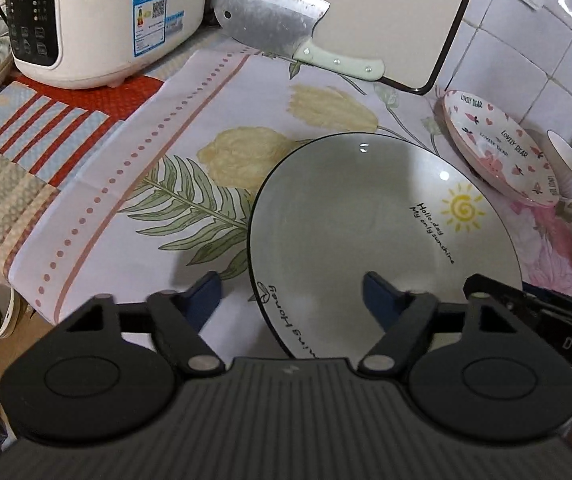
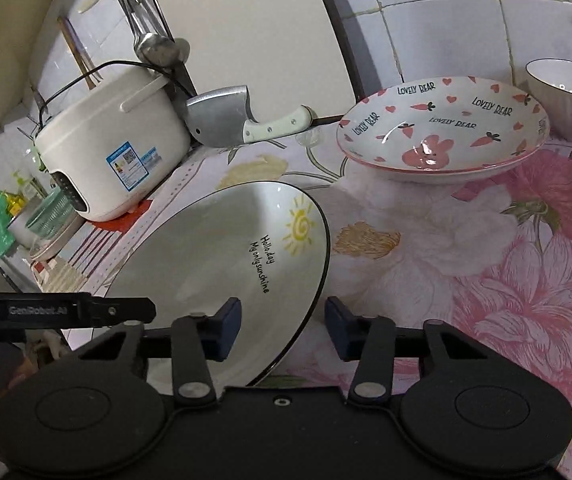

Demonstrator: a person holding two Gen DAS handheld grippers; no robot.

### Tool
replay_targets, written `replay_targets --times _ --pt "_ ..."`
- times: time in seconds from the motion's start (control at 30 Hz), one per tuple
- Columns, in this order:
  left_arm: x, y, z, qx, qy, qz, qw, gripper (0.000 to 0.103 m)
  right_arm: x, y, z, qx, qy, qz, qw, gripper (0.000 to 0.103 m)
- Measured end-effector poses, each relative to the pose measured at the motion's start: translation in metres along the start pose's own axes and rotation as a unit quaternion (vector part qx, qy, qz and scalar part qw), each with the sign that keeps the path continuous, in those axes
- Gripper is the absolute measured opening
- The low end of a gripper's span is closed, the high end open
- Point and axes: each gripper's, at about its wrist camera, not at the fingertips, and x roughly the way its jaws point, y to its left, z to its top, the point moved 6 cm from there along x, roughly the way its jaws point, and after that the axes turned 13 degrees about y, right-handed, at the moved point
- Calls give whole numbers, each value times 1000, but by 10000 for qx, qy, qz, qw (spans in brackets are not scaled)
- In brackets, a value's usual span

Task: Organize plates and bowls
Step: 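Grasp the rim of the white sun-print plate with both grippers, then carry the white sun plate toward the counter center and release both grippers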

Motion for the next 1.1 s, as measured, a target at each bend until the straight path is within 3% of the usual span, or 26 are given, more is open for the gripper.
replay_targets --times 0.1,0.23,0.5,0.6,0.83,1.1 --pt "1 0 -1 -85 10 45 10000 51 3 1 2 -115 106 -150 9998 32" --pt "2 -3 -4 57 -50 156 9999 39 4 1 5 -161 209 -242 9994 28" --pt "2 -7 -7 -7 -139 260 9996 39 5 -1 8 -309 339 -154 9988 29" --pt "1 -12 -7 41 -36 329 9994 40 3 10 6 -760 265 -614 9949 30" --pt "-11 -23 -11 160 -130 244 9995 40 -19 8 12 -939 126 -643 9934 30" --pt "-34 -60 -29 371 -125 -57 9992 39 -62 -6 2 -851 -64 -831 9929 30"
